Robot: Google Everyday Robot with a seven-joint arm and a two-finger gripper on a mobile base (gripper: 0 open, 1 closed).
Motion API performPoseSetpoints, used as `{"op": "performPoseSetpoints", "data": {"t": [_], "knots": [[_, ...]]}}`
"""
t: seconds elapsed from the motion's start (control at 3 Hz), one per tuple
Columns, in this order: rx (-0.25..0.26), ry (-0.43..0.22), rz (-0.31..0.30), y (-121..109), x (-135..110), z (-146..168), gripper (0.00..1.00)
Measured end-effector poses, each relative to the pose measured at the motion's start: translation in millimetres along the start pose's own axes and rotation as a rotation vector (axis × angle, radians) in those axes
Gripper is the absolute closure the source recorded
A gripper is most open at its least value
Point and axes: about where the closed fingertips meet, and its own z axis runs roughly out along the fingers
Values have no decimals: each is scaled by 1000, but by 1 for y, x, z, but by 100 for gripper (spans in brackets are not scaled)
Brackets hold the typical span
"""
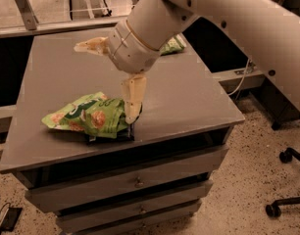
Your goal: Move green rice chip bag near rxbar blueberry
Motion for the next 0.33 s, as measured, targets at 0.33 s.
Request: {"op": "performPoseSetpoints", "data": {"t": [0.33], "knots": [[0,0,0,0,0,0,0]]}}
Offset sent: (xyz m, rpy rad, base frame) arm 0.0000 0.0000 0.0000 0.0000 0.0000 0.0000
